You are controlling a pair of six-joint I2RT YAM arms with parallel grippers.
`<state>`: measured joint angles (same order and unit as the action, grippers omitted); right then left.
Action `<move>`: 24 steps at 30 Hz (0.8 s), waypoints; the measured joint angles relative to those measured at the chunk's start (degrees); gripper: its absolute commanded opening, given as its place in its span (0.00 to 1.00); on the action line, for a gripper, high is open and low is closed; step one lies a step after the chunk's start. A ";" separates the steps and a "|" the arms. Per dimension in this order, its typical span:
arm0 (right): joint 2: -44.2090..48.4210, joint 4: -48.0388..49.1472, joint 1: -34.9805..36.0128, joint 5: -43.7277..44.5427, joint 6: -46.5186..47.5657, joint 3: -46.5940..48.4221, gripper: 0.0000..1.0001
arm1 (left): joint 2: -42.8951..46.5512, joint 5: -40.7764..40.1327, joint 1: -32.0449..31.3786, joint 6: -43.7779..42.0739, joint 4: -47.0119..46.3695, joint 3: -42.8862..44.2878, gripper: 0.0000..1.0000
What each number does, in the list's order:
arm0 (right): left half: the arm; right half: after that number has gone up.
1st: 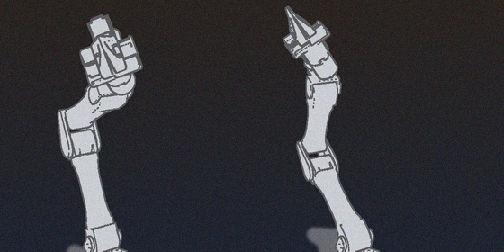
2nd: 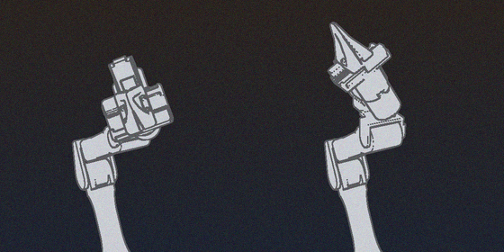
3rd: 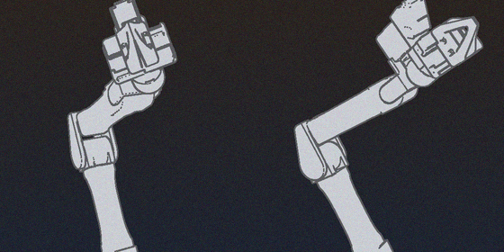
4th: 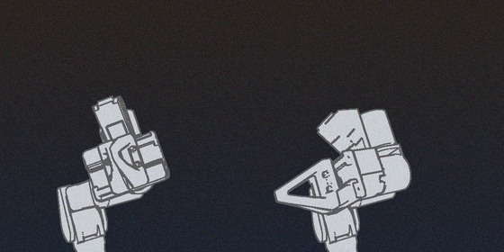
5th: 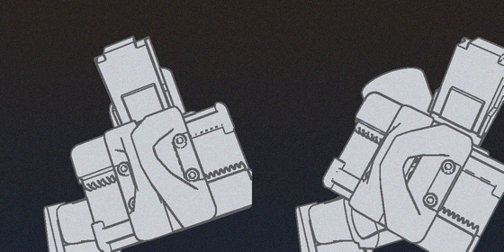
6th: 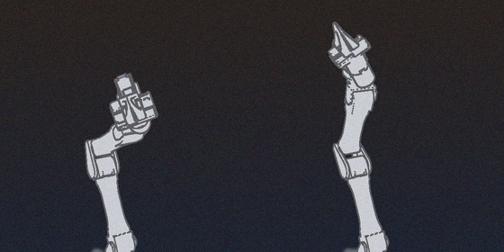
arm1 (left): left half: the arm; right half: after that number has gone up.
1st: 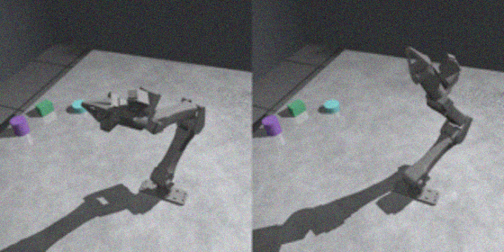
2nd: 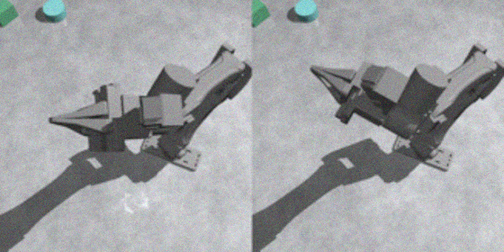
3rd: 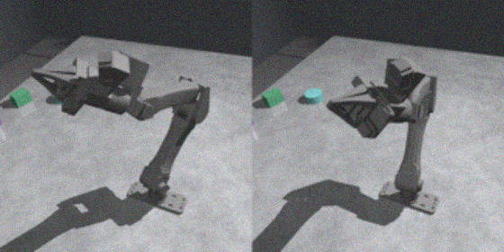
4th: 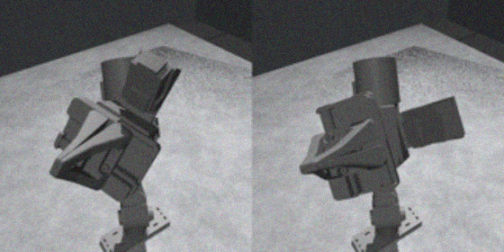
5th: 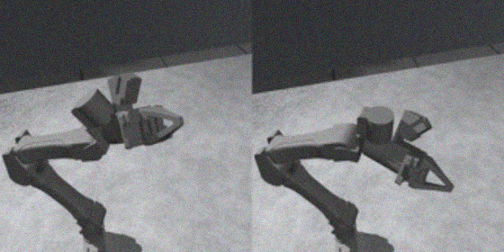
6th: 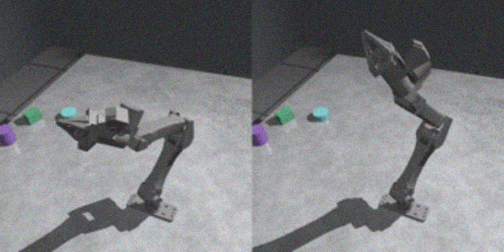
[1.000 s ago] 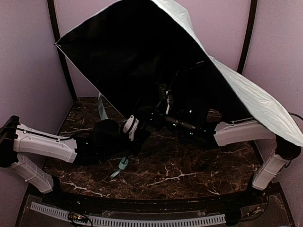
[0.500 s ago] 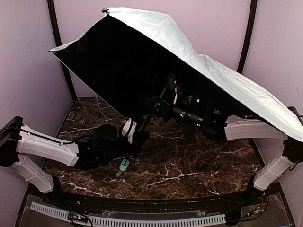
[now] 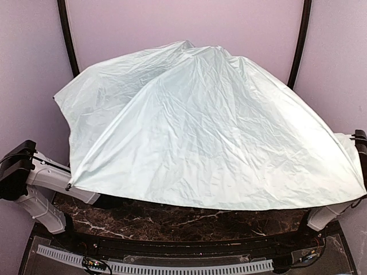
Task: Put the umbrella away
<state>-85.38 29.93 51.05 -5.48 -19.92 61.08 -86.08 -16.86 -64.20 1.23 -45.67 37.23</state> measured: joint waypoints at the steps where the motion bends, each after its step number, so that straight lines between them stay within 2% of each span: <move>1: 0.11 -0.94 -1.25 0.98 1.49 0.24 0.00 | 0.17 0.00 -0.11 -0.31 0.35 0.00 0.67; 4: 0.17 -4.66 -4.13 3.96 6.54 2.64 0.00 | 1.14 -0.22 -0.11 -0.83 0.92 -0.37 0.72; 9: -0.02 -11.80 -5.31 6.34 15.58 12.76 0.00 | 4.11 -1.31 -0.11 -1.05 2.60 -2.56 0.72; 15: 0.02 -13.66 -5.31 6.80 23.47 23.50 0.00 | 6.62 -2.86 -0.11 -1.01 5.14 -4.33 0.73; 20: 0.50 -12.76 -5.31 7.67 25.44 21.92 0.00 | 8.28 -4.11 -0.11 -1.05 6.93 -4.66 0.73; 24: -0.98 -8.61 -5.31 8.15 24.35 12.37 0.00 | 9.70 -4.66 -0.11 -1.29 8.13 -4.81 0.72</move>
<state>-86.37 21.32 45.74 2.68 4.43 73.45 -76.38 -21.52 -64.31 -0.05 -37.54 32.42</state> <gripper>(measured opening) 0.060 0.725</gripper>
